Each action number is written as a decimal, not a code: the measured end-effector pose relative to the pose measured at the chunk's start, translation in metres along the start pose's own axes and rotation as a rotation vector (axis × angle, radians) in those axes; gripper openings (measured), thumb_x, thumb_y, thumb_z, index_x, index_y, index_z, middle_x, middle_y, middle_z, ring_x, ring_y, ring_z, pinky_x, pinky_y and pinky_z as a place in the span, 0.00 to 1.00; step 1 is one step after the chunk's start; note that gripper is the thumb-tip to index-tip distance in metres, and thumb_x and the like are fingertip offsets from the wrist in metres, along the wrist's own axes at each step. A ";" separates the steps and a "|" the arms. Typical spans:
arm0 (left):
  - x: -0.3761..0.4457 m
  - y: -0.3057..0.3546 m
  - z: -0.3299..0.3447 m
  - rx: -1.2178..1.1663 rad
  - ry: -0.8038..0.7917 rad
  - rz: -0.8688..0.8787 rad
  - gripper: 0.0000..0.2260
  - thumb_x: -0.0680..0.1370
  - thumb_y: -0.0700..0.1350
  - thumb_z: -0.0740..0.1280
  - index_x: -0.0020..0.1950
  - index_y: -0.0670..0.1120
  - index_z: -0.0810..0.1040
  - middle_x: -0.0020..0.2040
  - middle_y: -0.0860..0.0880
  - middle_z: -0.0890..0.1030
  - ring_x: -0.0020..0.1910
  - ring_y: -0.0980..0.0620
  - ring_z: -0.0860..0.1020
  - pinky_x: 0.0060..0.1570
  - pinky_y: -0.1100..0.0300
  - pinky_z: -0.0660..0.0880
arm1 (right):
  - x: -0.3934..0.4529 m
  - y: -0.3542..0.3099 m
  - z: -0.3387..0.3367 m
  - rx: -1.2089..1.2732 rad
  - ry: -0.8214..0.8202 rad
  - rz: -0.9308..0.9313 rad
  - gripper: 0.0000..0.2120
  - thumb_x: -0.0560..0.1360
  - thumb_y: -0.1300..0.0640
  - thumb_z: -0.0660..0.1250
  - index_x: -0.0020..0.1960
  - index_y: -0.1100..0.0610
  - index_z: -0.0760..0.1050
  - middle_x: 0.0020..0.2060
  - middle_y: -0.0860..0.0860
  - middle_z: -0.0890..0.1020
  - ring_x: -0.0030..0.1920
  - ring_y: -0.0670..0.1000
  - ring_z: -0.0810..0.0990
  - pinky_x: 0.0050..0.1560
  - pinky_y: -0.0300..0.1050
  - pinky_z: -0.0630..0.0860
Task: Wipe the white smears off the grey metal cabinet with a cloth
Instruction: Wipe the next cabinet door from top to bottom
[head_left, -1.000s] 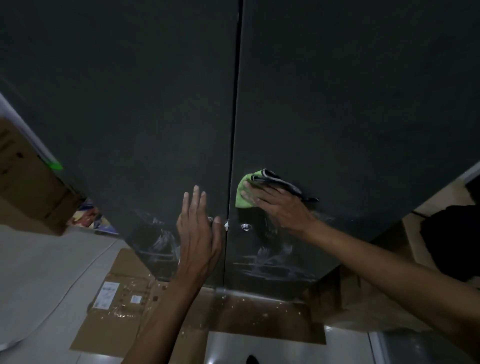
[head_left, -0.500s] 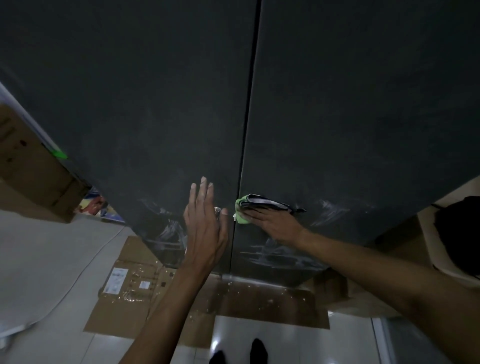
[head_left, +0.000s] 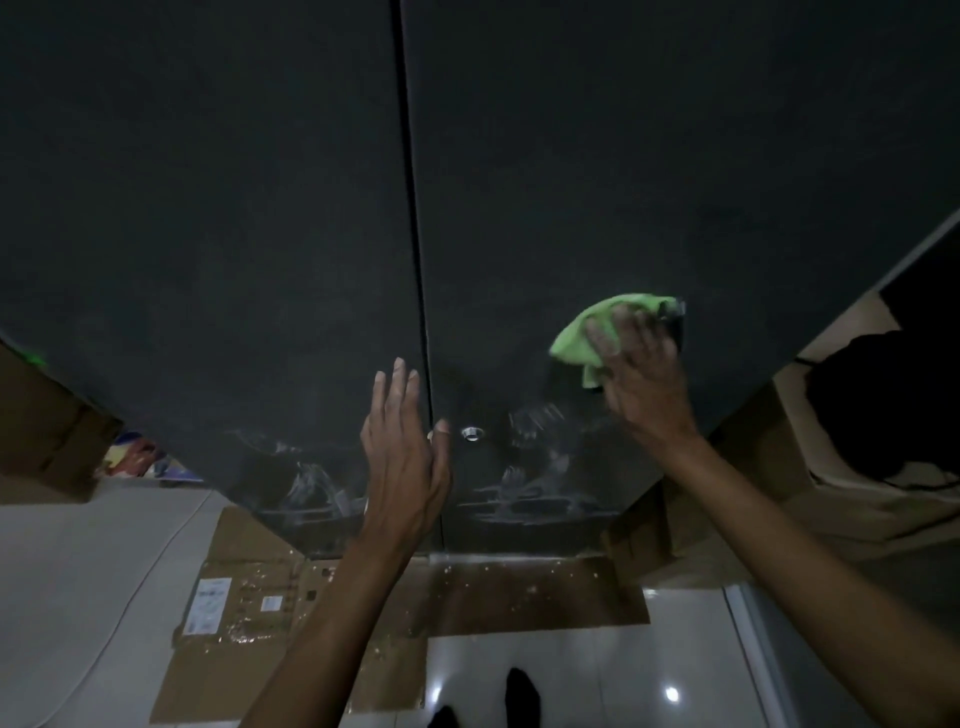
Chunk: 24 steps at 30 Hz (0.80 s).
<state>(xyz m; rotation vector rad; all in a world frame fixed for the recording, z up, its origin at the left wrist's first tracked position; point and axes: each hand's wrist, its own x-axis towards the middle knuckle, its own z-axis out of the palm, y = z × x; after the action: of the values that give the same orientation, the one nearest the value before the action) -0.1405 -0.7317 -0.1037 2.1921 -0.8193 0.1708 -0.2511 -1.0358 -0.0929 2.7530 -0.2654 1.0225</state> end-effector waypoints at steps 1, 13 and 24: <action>0.000 0.004 0.002 -0.004 -0.004 0.009 0.27 0.86 0.48 0.56 0.83 0.41 0.59 0.86 0.45 0.54 0.85 0.48 0.48 0.79 0.41 0.57 | -0.006 0.014 -0.005 -0.021 0.007 0.098 0.37 0.80 0.57 0.60 0.86 0.47 0.50 0.84 0.55 0.51 0.85 0.54 0.45 0.77 0.60 0.56; -0.005 0.023 0.016 -0.003 -0.029 0.054 0.26 0.86 0.49 0.56 0.83 0.40 0.59 0.85 0.45 0.55 0.85 0.48 0.48 0.78 0.36 0.59 | 0.026 -0.036 0.008 0.363 0.349 0.713 0.30 0.87 0.59 0.58 0.84 0.62 0.50 0.82 0.70 0.49 0.83 0.66 0.41 0.83 0.54 0.36; -0.006 0.030 0.016 -0.005 0.076 0.054 0.27 0.86 0.48 0.57 0.83 0.40 0.58 0.86 0.45 0.54 0.85 0.48 0.49 0.79 0.47 0.54 | 0.018 -0.113 0.057 0.247 0.049 0.179 0.34 0.84 0.59 0.62 0.85 0.48 0.51 0.85 0.53 0.50 0.84 0.57 0.46 0.77 0.59 0.55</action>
<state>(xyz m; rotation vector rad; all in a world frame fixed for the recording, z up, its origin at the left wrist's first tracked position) -0.1652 -0.7550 -0.0986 2.1470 -0.8354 0.2767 -0.1757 -0.9423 -0.1362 2.9608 -0.4100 1.2417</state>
